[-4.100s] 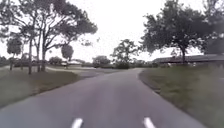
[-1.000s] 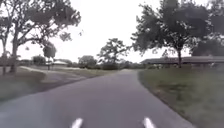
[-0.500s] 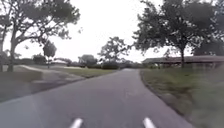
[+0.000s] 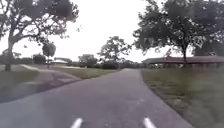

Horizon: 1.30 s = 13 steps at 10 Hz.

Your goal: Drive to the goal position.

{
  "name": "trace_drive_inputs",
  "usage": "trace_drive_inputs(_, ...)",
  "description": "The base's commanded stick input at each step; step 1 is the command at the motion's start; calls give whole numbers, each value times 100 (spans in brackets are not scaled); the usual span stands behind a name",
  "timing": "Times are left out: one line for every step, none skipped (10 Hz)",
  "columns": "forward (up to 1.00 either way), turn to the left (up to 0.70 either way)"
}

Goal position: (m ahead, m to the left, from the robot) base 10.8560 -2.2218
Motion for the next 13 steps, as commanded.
trace_drive_inputs(85,-34)
trace_drive_inputs(85,-34)
trace_drive_inputs(85,-3)
trace_drive_inputs(85,-1)
trace_drive_inputs(85,0)
trace_drive_inputs(85,0)
trace_drive_inputs(85,0)
trace_drive_inputs(85,0)
trace_drive_inputs(85,0)
trace_drive_inputs(85,0)
trace_drive_inputs(85,0)
trace_drive_inputs(85,0)
trace_drive_inputs(85,0)
